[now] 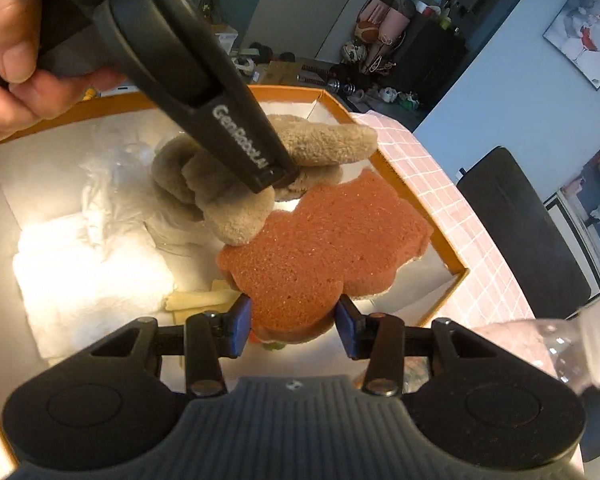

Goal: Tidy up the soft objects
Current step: 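Open both grippers to drop the plush toy and sponge into the box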

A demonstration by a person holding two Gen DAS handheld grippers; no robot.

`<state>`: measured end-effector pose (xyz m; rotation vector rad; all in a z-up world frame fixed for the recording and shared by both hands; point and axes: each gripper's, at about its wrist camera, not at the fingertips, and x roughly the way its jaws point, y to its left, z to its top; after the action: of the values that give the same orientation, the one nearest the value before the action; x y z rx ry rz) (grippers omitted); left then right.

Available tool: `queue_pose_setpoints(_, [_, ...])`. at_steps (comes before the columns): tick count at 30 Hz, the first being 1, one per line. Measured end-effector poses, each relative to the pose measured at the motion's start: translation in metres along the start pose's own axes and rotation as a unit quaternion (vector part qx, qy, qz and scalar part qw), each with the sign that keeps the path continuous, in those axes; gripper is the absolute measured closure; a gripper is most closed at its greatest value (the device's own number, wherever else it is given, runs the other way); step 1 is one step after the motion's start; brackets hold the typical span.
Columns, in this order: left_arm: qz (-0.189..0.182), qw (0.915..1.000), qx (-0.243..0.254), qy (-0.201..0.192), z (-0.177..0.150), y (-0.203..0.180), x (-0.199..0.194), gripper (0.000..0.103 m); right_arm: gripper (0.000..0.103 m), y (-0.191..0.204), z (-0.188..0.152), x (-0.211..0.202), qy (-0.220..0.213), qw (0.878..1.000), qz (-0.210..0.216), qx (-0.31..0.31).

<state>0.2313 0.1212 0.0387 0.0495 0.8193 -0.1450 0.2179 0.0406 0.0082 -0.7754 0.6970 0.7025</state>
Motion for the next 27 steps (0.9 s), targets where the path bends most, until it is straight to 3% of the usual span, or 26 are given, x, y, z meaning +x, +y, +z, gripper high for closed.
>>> queue_pose_setpoints(7, [0.006,0.9995,0.000,0.031,0.002,0.002,0.017,0.050,0.058,0.001,0.004,0.004,0.011,1.000,0.000,-0.002])
queue_pose_setpoints(11, [0.018,0.9992,0.004,0.035,0.001,0.001,0.020,0.044,0.052,0.001,0.004,0.002,0.012,1.000,-0.002,-0.003])
queue_pose_setpoints(16, [0.017,0.9994,0.001,0.028,0.000,0.001,0.016,0.039,0.047,-0.003,0.001,0.003,0.005,1.000,-0.009,-0.023])
queue_pose_setpoints(19, [0.016,0.9998,0.000,0.013,0.002,0.002,0.007,0.026,0.046,-0.005,0.000,-0.002,0.001,1.000,-0.008,-0.028])
queue_pose_setpoints(21, [0.017,0.9998,0.003,-0.007,0.003,0.000,-0.002,0.024,0.027,-0.004,-0.002,-0.010,-0.004,1.000,-0.007,-0.029])
queue_pose_setpoints(22, [0.018,0.9997,0.005,-0.013,0.003,-0.001,-0.006,0.023,0.024,-0.004,-0.004,-0.014,-0.008,1.000,-0.006,-0.028])
queue_pose_setpoints(27, [0.021,0.9993,0.009,-0.030,0.003,-0.006,-0.025,0.023,0.024,-0.002,-0.010,-0.036,-0.024,0.999,0.000,-0.022])
